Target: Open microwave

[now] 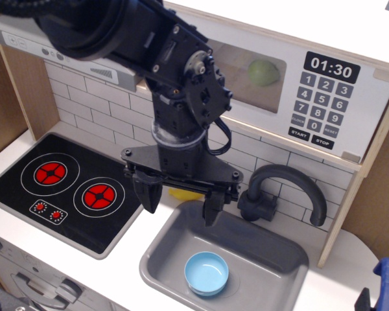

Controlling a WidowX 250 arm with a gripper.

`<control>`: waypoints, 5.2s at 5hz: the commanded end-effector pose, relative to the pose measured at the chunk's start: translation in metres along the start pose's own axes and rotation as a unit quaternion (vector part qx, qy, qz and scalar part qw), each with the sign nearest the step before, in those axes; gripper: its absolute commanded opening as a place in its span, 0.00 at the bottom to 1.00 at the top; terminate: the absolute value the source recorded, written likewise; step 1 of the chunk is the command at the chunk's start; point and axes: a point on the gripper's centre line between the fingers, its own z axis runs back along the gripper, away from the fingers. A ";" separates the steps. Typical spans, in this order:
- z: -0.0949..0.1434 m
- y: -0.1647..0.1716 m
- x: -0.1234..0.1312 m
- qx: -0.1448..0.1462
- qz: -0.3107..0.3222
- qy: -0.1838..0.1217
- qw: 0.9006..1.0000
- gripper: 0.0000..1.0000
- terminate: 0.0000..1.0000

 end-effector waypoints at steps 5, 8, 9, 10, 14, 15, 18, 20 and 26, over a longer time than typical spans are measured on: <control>0.023 0.072 0.124 0.008 -0.088 -0.123 0.988 1.00 0.00; 0.036 0.074 0.163 -0.004 -0.103 -0.171 0.980 1.00 0.00; 0.035 0.079 0.173 0.002 -0.095 -0.179 0.979 1.00 0.00; 0.031 0.078 0.173 -0.007 -0.094 -0.188 0.978 0.00 0.00; 0.033 0.073 0.147 -0.005 -0.113 -0.182 0.977 0.00 0.00; 0.037 0.070 0.123 -0.003 -0.129 -0.175 0.976 0.00 0.00; 0.062 0.109 0.069 -0.024 -0.037 0.018 0.999 1.00 0.00; 0.061 0.186 0.056 -0.003 0.036 0.077 0.996 1.00 0.00; 0.018 0.057 0.096 0.020 -0.040 -0.049 0.998 1.00 0.00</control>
